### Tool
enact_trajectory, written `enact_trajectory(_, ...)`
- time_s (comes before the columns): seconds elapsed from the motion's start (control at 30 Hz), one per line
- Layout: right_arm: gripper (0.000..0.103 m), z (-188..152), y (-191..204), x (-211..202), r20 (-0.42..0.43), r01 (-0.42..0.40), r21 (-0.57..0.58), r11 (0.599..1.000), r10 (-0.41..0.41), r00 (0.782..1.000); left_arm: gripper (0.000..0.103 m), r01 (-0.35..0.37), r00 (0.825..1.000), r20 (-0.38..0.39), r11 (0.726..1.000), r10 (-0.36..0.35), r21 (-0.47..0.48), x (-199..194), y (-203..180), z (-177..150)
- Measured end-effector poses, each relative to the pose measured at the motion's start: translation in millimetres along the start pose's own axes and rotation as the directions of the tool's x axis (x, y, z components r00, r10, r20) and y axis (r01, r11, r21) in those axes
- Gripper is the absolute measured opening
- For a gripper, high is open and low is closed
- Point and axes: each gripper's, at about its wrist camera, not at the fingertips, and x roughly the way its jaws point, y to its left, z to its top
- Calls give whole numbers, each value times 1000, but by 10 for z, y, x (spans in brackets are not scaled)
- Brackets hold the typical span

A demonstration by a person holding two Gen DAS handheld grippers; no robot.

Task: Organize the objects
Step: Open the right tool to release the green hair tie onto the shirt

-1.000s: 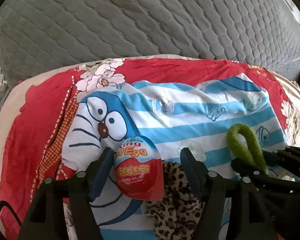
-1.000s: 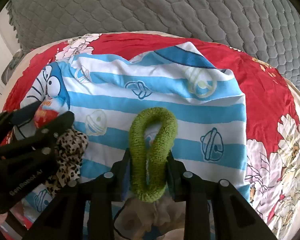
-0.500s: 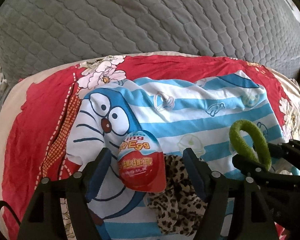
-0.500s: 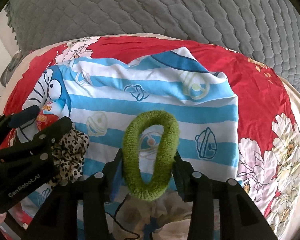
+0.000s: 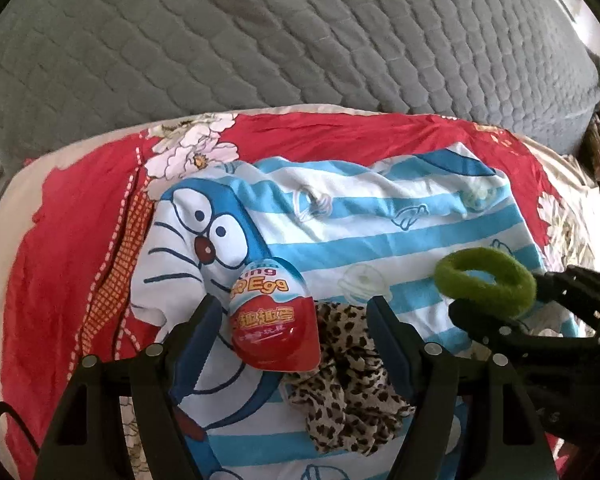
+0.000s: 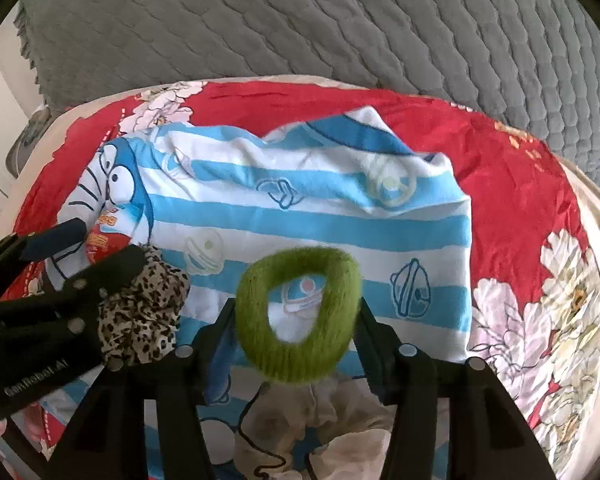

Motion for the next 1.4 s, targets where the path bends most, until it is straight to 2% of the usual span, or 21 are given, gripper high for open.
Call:
enact_trajectory(0.4, 57, 69, -34, -219, 47, -15, 24, 1000, 14, 999, 76, 39, 999, -14, 999, -39, -24, -93, 38, 28)
enact_trajectory(0.9, 57, 68, 3, -395, 60, -13, 17, 1000, 12, 998, 76, 20, 1000, 6, 1000, -20, -7, -269, 14, 59)
enact_trajectory(1.13, 57, 71, 8, -521, 68, -10, 19, 1000, 8, 998, 76, 44, 999, 11, 997, -43, -57, -456, 68, 166)
enact_trajectory(1.27, 57, 78, 22, -608, 72, -10, 20, 1000, 9, 997, 76, 26, 999, 34, 999, -25, -41, -571, 67, 173)
enact_trajectory(1.4, 57, 64, 51, -699, 78, -12, 11, 1000, 11, 997, 76, 4, 1000, 20, 999, -3, -39, -608, 79, 115)
